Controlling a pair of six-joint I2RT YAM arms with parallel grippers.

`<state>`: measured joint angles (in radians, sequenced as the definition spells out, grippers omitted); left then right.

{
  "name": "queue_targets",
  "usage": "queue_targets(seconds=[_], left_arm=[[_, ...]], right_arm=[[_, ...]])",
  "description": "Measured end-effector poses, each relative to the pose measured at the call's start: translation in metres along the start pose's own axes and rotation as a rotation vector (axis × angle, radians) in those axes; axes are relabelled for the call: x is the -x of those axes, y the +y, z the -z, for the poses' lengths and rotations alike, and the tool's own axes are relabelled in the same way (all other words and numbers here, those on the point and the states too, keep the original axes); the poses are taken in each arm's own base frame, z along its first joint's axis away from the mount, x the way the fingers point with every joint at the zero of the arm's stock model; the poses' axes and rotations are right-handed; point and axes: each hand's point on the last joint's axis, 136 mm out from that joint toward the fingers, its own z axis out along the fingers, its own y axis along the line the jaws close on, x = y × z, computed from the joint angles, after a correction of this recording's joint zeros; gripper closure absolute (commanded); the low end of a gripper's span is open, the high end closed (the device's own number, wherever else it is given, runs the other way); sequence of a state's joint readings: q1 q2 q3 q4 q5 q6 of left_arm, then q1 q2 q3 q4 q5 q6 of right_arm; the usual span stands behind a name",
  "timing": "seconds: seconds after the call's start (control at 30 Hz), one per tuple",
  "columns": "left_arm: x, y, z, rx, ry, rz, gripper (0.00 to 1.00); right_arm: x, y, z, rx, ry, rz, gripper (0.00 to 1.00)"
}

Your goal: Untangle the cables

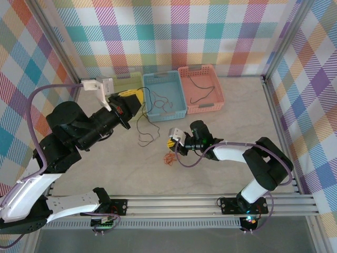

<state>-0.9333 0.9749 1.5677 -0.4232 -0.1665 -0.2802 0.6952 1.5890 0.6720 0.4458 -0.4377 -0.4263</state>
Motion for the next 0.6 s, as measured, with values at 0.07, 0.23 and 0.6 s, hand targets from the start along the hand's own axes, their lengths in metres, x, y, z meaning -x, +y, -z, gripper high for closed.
queue_targets(seconds=[0.07,0.23,0.6], left_arm=[[-0.001,0.000,-0.001,0.002,0.005,-0.002,1.00],[-0.004,0.002,-0.002,0.012,0.019,-0.005,1.00],[-0.006,0.029,-0.022,0.170,0.022,-0.087,1.00]], right_arm=[[-0.001,-0.002,0.000,-0.013,0.005,-0.001,0.81],[-0.003,-0.005,0.000,-0.032,0.015,-0.016,0.77],[-0.012,-0.035,0.007,-0.216,0.071,-0.035,0.74]])
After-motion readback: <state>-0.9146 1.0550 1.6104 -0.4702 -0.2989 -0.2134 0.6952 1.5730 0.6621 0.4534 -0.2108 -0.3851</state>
